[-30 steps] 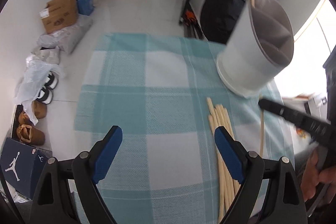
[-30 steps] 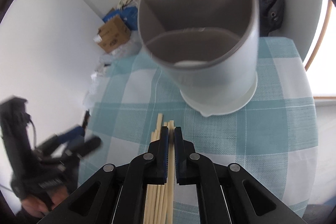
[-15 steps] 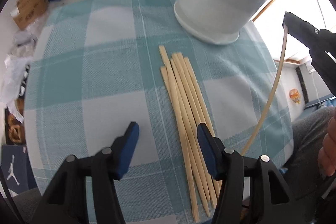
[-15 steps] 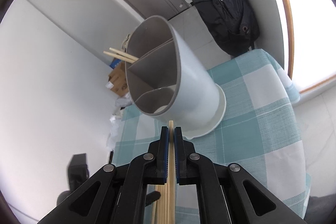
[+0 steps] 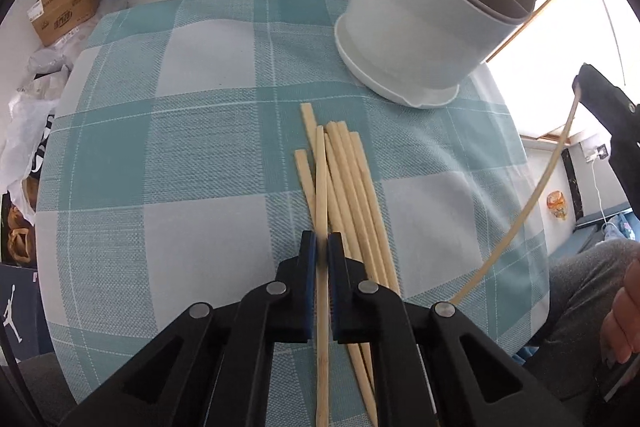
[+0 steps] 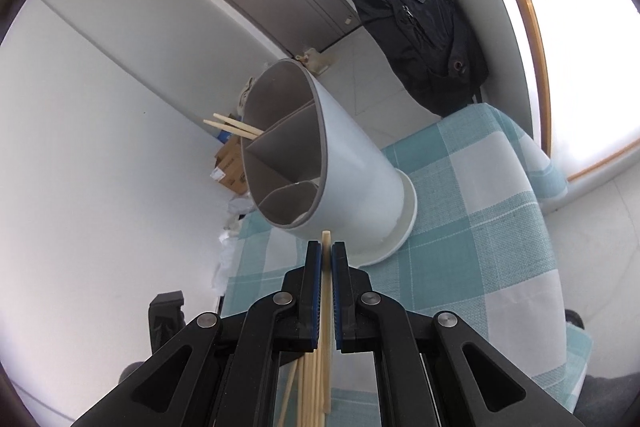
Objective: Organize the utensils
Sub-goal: 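Close the left tool on another chopstick while the right tool holds its chopstick, then raise both held chopsticks up over the utensil holder opening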
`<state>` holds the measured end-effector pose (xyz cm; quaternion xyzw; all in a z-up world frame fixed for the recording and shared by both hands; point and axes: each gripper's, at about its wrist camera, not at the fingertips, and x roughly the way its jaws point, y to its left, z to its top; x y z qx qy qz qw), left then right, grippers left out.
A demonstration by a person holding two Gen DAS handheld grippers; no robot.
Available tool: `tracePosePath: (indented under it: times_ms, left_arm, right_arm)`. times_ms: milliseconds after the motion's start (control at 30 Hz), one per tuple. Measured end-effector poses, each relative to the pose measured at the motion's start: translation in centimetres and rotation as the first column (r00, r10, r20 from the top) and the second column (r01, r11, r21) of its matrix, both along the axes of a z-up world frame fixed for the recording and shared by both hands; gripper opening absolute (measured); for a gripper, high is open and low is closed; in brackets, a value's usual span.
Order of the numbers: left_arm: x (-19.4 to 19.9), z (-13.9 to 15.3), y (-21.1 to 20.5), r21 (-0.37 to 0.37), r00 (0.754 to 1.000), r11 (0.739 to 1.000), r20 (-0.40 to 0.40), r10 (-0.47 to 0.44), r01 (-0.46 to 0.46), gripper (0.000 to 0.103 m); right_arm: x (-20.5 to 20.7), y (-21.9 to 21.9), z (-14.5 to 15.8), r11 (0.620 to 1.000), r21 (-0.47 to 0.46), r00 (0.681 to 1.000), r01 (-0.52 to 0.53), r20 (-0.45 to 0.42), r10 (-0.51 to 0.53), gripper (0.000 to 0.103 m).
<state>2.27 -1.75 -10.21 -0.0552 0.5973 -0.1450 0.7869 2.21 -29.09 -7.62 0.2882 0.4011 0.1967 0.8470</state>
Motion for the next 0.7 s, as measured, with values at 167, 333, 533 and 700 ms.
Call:
tracePosePath:
  times_ms: [167,333,533,700]
  left_arm:
    - [-0.4,0.5,1.3,0.015,1.000,1.000,0.010,0.006,-0.006,0.001]
    - [-0.3,1.3,2.1,-0.036,0.996,0.998,0.077,0.049,-0.046,0.002]
    - [-0.8,4.1,2.0,-0.087,0.960,0.995,0.269,0.078,-0.056,0.001]
    - [-1.5,5.9,1.8,-0.131,0.908,0.990,0.407,0.100,-0.050,0.002]
  right_arm:
    - [0.0,-0.4,-0.2,1.000,0.020,1.000,0.003,-0.002,-0.003,0.004]
    - [0.0,-0.3,0.2,1.000,0.029,1.000,-0.001,0.009,0.000,0.004]
    - [-0.6,0.7,1.2,0.999,0.010,0.997,-0.038,0.066,0.038,0.004]
    - [-1.3,1.7,2.0,0.998,-0.019,0.992,-0.060,0.113,0.062,0.004]
